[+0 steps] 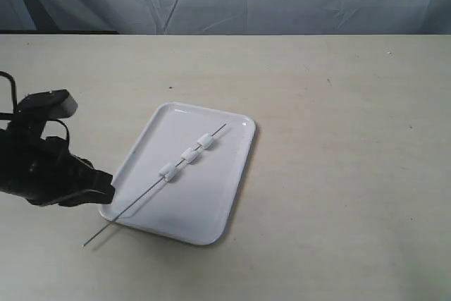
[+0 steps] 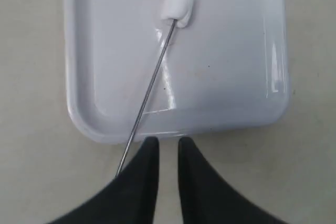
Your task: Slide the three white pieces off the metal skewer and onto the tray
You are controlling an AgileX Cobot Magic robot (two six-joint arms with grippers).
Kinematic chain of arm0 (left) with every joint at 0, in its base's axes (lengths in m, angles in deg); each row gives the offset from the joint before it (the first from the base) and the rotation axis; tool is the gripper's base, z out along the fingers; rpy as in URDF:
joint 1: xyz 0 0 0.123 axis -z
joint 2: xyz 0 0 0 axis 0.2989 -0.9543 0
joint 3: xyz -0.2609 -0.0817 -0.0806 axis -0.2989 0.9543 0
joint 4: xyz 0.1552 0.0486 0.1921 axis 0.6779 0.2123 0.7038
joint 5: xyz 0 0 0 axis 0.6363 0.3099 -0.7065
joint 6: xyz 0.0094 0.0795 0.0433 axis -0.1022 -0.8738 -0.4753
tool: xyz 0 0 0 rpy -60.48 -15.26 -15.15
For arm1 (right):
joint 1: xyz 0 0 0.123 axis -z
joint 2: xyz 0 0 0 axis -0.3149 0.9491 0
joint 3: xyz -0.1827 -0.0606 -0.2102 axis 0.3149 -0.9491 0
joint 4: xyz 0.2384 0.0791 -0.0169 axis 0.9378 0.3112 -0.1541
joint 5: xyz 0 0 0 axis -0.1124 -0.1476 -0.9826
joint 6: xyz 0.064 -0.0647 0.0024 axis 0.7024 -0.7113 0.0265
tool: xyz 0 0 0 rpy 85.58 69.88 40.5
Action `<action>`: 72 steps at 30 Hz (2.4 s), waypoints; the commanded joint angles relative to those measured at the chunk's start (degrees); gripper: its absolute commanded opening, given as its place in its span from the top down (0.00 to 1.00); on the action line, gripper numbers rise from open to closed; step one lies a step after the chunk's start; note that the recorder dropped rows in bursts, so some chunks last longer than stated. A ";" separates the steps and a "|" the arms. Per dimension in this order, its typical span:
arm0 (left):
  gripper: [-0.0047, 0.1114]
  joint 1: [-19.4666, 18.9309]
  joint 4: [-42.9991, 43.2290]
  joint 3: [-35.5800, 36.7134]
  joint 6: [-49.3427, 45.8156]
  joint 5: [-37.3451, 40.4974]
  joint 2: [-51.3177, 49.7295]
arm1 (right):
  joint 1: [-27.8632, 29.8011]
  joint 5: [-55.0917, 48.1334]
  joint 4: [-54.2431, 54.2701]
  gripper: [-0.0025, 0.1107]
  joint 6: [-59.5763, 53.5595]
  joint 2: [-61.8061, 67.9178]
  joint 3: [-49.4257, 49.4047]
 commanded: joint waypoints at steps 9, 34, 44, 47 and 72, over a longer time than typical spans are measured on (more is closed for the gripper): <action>0.63 5.26 9.23 -8.18 -0.21 -3.06 -10.48 | 0.29 0.28 -0.05 0.98 -0.08 -0.34 -0.10; 0.67 11.42 20.08 -15.44 3.16 -2.58 -25.82 | 0.29 0.28 -0.05 0.98 -0.08 -0.34 -0.10; 0.96 11.42 19.93 -15.44 3.44 2.28 -28.43 | 0.29 0.28 -0.05 0.98 -0.08 -0.34 -0.10; 0.96 11.42 20.42 -15.44 3.44 2.96 -28.43 | 0.29 0.28 -0.05 0.98 -0.08 -0.34 -0.10; 0.96 11.42 25.05 -19.40 11.02 15.95 -14.92 | 0.29 6.36 -4.52 0.98 -0.08 -0.34 -0.10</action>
